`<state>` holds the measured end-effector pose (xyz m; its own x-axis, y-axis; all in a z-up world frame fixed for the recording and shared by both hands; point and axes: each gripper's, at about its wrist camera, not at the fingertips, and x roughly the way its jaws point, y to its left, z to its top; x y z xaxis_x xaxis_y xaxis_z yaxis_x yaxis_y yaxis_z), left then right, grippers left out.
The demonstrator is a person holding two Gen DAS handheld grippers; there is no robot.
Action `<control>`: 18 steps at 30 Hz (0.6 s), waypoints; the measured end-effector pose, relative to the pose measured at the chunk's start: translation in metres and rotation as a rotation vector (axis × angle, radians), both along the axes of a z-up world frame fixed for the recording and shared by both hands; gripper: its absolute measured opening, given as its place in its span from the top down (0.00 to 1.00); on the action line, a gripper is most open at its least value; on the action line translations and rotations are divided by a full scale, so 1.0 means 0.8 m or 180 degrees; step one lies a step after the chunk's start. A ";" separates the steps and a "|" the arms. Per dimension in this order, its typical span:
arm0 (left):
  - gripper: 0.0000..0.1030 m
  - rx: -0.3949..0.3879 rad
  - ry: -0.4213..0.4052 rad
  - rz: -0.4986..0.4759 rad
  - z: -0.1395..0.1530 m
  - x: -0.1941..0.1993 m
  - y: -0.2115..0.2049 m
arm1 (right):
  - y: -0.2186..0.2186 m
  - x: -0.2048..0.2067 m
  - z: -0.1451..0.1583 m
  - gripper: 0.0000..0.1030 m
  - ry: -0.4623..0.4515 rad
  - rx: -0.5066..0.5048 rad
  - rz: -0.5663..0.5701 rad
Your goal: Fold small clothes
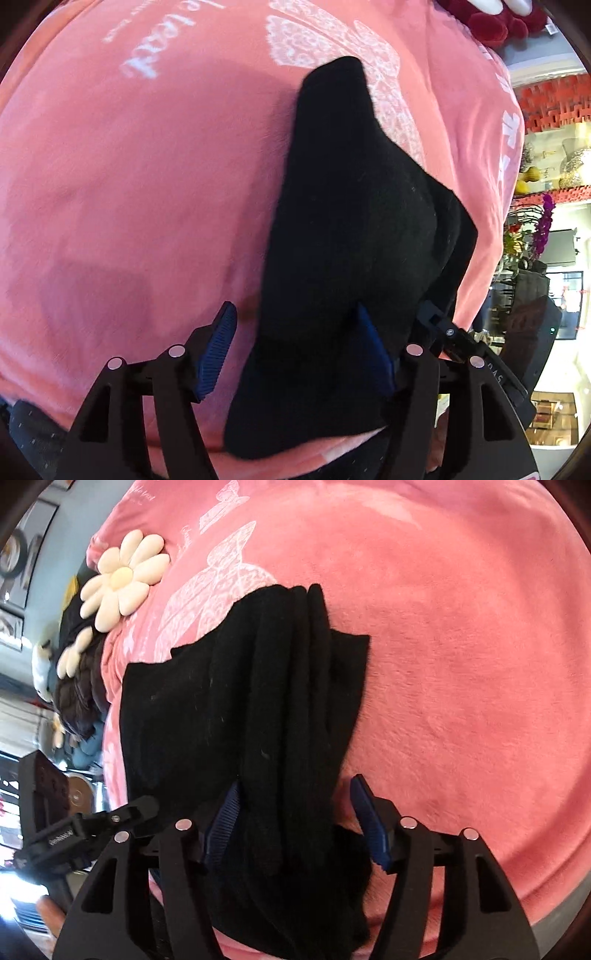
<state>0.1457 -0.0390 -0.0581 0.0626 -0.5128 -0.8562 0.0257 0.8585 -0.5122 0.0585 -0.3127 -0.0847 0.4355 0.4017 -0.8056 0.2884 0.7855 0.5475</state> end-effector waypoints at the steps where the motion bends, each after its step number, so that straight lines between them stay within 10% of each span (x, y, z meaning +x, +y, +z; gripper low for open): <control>1: 0.49 -0.0053 -0.0026 -0.0030 -0.001 0.003 -0.004 | 0.003 0.001 0.003 0.63 -0.0060 0.0070 0.0034; 5: 0.75 0.0002 -0.0221 -0.0164 0.032 0.007 -0.010 | 0.026 0.006 0.045 0.81 -0.0272 -0.0170 0.0115; 18: 0.77 0.0174 -0.1370 -0.0133 0.234 0.050 0.068 | 0.105 0.069 0.237 0.82 -0.1352 -0.0359 0.0501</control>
<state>0.1857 0.0157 0.1292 0.4000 -0.4771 -0.7825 0.2622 0.8777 -0.4012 0.1140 -0.2287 0.1052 0.6771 0.4093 -0.6116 -0.0702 0.8632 0.5000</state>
